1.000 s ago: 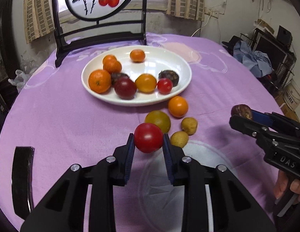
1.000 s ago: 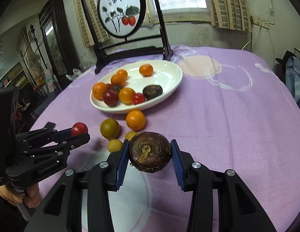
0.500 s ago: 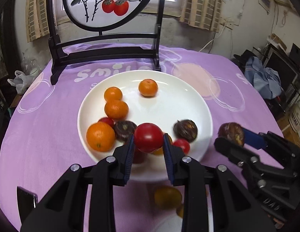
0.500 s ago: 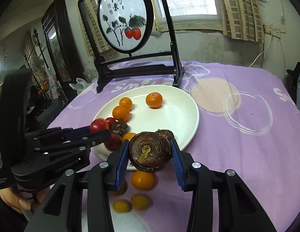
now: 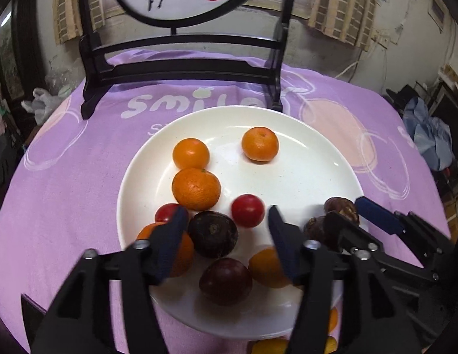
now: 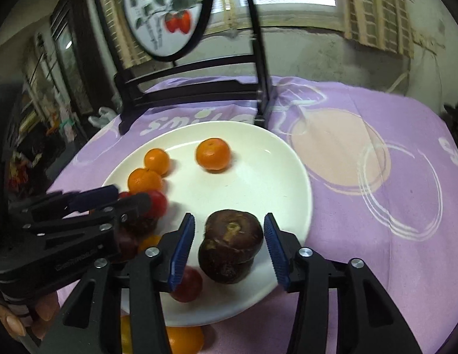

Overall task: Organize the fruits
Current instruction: 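Release the red tomato on the plate with the left tool while the right tool releases the brown fruit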

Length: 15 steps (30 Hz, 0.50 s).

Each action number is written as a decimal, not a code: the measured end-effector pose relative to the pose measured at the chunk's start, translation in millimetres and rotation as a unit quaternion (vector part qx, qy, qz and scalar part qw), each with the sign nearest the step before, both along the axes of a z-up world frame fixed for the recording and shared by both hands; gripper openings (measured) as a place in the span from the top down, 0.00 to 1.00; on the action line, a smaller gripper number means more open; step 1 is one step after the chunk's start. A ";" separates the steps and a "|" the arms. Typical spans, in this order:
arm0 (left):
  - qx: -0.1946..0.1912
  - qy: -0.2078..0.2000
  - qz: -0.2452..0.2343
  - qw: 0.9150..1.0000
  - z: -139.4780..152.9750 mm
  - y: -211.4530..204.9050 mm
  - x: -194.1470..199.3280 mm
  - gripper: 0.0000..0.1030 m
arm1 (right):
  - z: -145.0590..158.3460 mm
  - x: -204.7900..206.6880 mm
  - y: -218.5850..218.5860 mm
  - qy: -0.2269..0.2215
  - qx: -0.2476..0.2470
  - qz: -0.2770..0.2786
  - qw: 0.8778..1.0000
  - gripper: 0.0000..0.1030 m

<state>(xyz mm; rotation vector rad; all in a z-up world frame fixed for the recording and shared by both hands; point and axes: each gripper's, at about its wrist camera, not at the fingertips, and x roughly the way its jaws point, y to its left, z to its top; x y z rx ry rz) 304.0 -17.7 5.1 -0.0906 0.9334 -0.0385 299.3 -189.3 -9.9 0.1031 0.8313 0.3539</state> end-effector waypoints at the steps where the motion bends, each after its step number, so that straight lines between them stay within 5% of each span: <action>1: -0.007 -0.004 0.002 1.000 3.0 1.8 -4.2 0.34 | 1.1 -2.7 -4.3 0.000 0.005 -0.002 1.000 0.48; 7: 0.020 -0.031 -0.008 0.999 16.4 -5.2 -37.8 0.21 | 8.2 -29.3 -20.7 -0.001 0.008 -0.007 1.000 0.44; 15: 0.002 -0.011 -0.014 1.000 10.1 -1.0 -84.2 0.17 | 5.0 -85.3 -18.3 -0.002 -0.025 0.020 0.999 0.39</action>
